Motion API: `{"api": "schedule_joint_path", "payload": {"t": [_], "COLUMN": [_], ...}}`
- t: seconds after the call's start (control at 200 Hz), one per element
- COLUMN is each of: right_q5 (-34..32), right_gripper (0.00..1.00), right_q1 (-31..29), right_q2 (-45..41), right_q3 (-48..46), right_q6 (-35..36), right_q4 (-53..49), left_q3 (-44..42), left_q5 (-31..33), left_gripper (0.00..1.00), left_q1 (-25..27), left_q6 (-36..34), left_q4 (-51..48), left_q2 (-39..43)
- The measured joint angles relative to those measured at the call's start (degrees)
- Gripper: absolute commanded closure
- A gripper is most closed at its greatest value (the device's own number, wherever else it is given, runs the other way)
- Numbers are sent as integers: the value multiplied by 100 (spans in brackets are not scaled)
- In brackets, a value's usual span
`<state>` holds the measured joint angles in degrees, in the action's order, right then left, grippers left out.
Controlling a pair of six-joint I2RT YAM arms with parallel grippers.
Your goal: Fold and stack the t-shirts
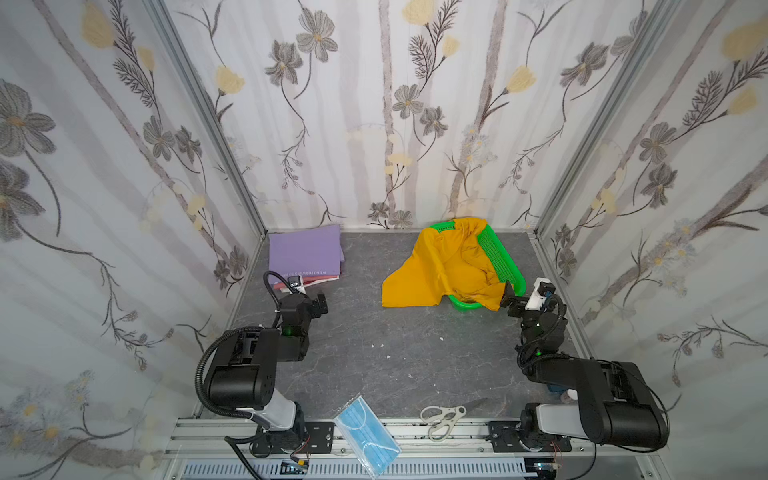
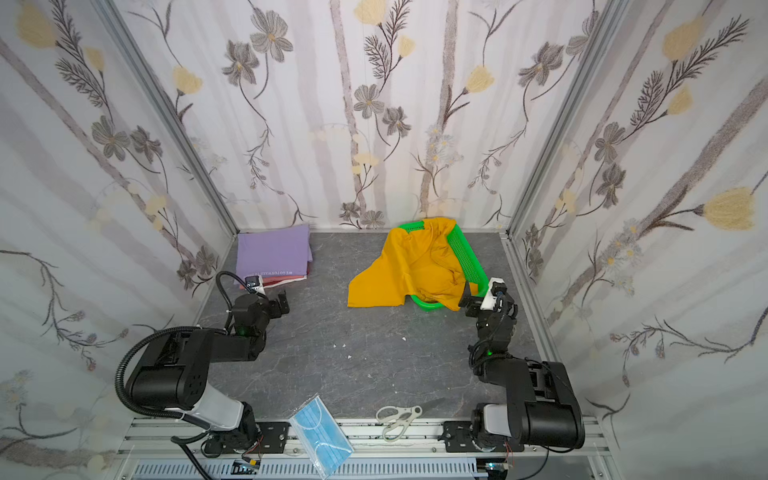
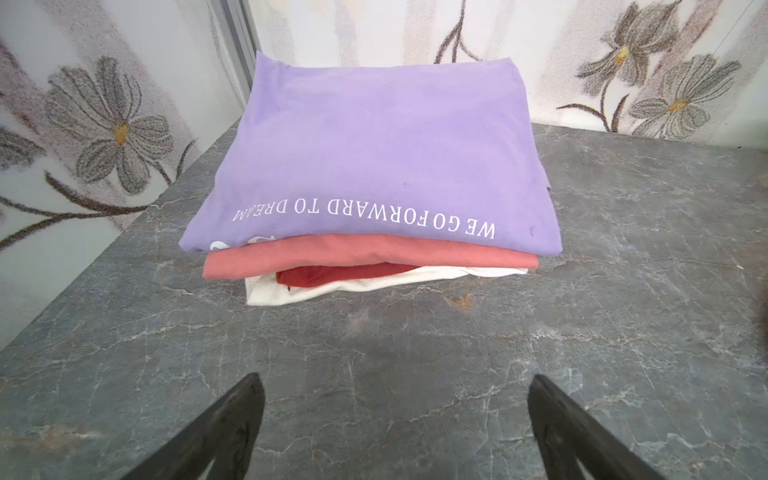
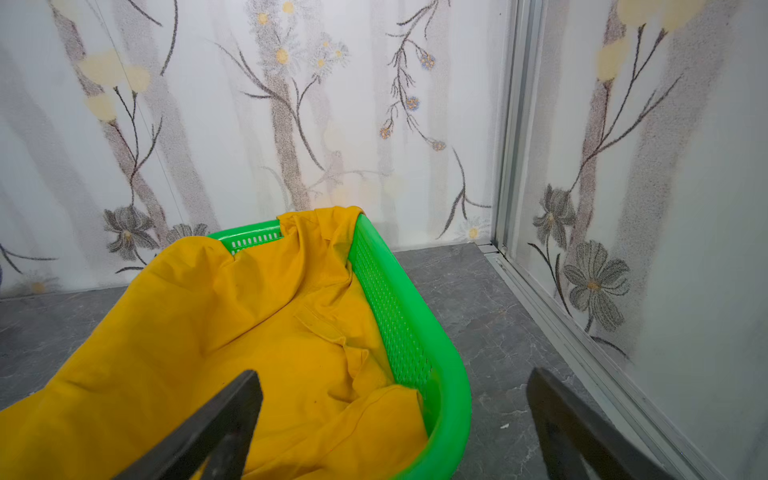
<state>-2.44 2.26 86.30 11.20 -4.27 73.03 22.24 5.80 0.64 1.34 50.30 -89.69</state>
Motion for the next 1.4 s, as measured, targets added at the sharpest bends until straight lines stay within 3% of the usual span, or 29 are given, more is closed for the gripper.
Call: {"api": "schedule_joint_path", "payload": {"t": [0.789, 0.959, 1.119, 1.259, 1.399], "right_q5": [0, 0, 0, 0, 0], "right_gripper": [0, 0, 0, 0, 0], "right_q1": [0, 0, 0, 0, 0], "right_q2": [0, 0, 0, 0, 2], "right_q3": [0, 0, 0, 0, 20], "right_q6": [0, 0, 0, 0, 0], "right_q4": [0, 0, 0, 0, -4], "left_q3": [4, 844, 2111, 2376, 2551], "left_q5": [114, 1099, 1799, 1775, 1233], "left_gripper": [0, 0, 0, 0, 0], "left_q1": [61, 708, 931, 1421, 1818], "left_q6": [0, -11, 1104, 2037, 2573], "left_q4": [-57, -1521, -3825, -5322, -6207], "left_q2": [55, 990, 1670, 2072, 2017]}}
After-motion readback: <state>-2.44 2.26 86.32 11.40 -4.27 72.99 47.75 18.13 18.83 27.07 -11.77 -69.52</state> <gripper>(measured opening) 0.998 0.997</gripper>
